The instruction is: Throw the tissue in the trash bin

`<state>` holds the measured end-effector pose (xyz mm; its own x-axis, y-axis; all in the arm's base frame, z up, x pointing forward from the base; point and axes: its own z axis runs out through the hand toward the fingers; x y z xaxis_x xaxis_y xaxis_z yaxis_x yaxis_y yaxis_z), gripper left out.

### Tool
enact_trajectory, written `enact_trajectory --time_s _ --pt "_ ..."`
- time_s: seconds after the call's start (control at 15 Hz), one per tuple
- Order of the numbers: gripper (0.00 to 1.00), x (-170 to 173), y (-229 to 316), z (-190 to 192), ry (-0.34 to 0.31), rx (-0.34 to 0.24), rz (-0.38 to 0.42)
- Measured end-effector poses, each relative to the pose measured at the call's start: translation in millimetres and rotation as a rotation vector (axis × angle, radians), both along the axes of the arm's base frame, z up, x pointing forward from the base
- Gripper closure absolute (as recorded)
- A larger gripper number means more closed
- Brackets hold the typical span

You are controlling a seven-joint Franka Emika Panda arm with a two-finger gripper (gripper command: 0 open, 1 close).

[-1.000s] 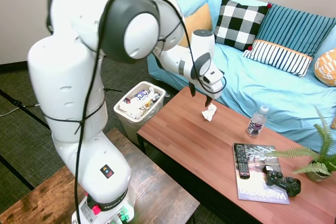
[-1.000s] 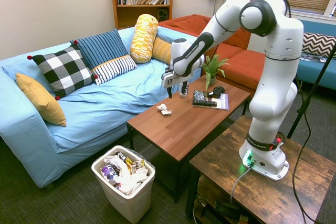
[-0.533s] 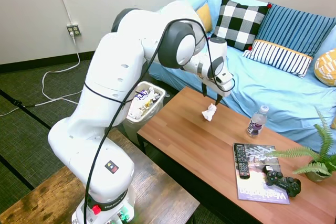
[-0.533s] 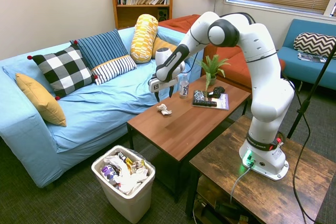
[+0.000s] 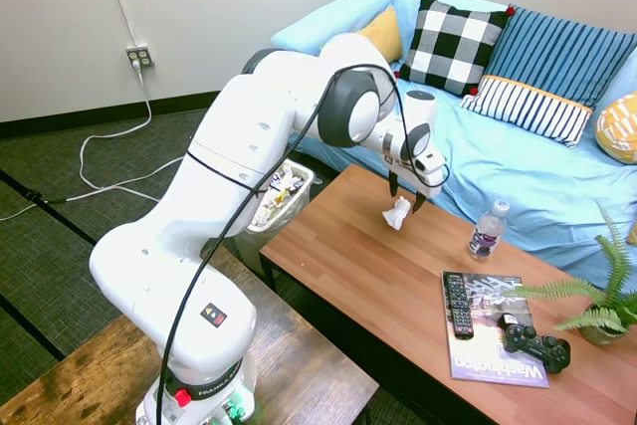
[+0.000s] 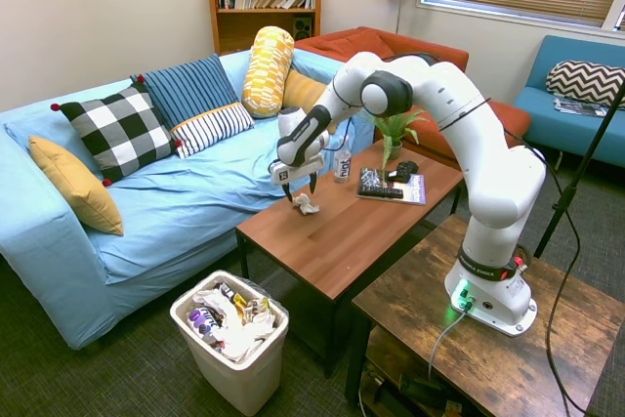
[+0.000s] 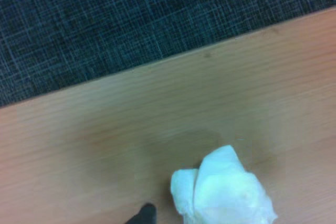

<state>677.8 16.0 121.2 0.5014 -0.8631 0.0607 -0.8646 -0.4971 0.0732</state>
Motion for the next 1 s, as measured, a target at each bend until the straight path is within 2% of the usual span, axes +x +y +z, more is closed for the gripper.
enact_trajectory --time_s 0.27,1.0 --pt "1.00 4 -6 -19 0.011 0.011 -0.018" --pt "1.00 8 -4 -25 0.010 0.035 -0.028"
